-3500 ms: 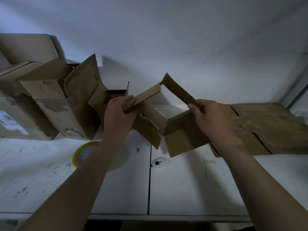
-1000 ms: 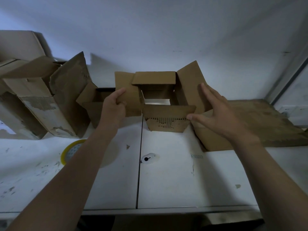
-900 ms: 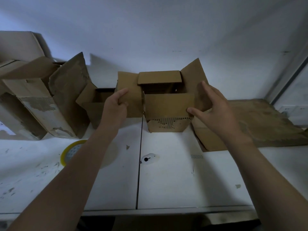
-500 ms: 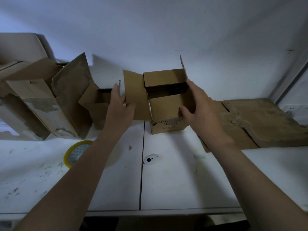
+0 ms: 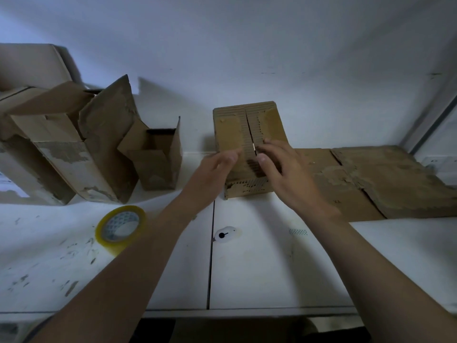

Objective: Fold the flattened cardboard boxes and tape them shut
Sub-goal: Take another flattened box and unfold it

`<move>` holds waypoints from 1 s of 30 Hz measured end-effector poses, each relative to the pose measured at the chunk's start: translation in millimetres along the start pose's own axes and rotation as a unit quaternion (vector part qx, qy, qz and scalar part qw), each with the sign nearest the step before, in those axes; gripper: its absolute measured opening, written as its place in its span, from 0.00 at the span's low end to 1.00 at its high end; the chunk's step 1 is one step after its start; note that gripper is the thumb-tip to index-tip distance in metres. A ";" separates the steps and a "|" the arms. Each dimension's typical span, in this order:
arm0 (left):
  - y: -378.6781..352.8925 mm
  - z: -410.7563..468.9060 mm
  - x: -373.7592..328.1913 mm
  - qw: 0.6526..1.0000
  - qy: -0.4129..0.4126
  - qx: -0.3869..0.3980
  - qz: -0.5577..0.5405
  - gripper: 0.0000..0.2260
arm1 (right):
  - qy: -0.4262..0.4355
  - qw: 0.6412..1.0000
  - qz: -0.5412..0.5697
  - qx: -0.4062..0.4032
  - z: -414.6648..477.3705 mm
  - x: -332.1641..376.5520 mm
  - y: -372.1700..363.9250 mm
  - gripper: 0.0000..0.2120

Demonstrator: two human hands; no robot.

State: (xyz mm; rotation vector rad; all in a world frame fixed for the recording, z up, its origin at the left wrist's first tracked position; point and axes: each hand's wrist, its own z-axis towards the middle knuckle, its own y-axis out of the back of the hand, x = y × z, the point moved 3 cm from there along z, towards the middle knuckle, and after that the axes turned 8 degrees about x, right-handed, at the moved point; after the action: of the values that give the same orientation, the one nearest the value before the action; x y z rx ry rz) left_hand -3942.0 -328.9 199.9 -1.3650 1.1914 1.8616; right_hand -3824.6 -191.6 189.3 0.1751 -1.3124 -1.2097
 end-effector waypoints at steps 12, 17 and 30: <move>1.3 5.4 15.1 0.999 0.014 0.007 0.033 0.11 | -0.087 0.985 -0.149 0.002 -7.3 17.0 -24.3 0.40; 14.3 4.8 29.9 0.995 0.065 -0.044 0.055 0.06 | -0.066 0.990 -0.122 -0.027 -3.0 12.1 -22.8 0.37; -33.2 -19.2 107.4 0.897 0.152 0.155 0.384 0.15 | 0.006 0.999 -0.043 -0.005 -16.9 -1.6 15.6 0.28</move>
State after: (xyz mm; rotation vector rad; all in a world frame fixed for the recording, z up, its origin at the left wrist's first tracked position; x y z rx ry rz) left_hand -3942.9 -338.6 86.3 -1.1023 2.3397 1.8286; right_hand -3801.9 -192.2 193.6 0.2345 -1.2988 -1.2861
